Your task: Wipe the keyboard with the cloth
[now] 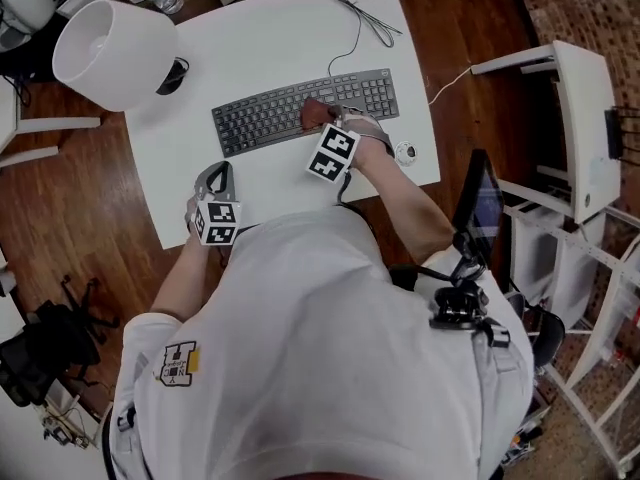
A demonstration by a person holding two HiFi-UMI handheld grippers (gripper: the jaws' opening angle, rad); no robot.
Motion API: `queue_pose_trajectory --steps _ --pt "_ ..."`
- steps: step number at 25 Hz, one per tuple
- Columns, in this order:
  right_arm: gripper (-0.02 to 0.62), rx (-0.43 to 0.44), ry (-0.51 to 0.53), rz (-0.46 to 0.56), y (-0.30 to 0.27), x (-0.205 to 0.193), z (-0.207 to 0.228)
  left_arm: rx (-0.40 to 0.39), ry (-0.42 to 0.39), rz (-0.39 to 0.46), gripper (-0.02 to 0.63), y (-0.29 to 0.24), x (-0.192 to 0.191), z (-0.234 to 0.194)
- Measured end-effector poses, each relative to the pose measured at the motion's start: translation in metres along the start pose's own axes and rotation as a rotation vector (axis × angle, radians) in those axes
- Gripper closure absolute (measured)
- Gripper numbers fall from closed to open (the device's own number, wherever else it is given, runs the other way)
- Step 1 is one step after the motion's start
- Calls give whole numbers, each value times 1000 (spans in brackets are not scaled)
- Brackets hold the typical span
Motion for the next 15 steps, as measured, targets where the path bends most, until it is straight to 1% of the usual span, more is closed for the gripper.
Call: queue_pose_trajectory --steps 5,8,11,15 --pt "506 -38 -172 -115 3 -110 27 -36 -52 5 607 -22 27 31" --pt "506 -42 -213 -157 6 -151 36 -37 -62 1 607 -32 37 44" --pt "505 -31 -198 -138 8 -162 47 -23 -52 -5 607 -37 42 52" --pt "505 -85 -146 -77 6 -147 90 4 -21 -5 607 -37 45 57"
Point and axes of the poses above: the fingertips, and each gripper's own axes: y backward along the fingers, z to its right, x out of its top, the point moved 7 cm from there along y, backward along the fingers, and after that the axes turned 14 degrees about y, right-handed, at the moved point
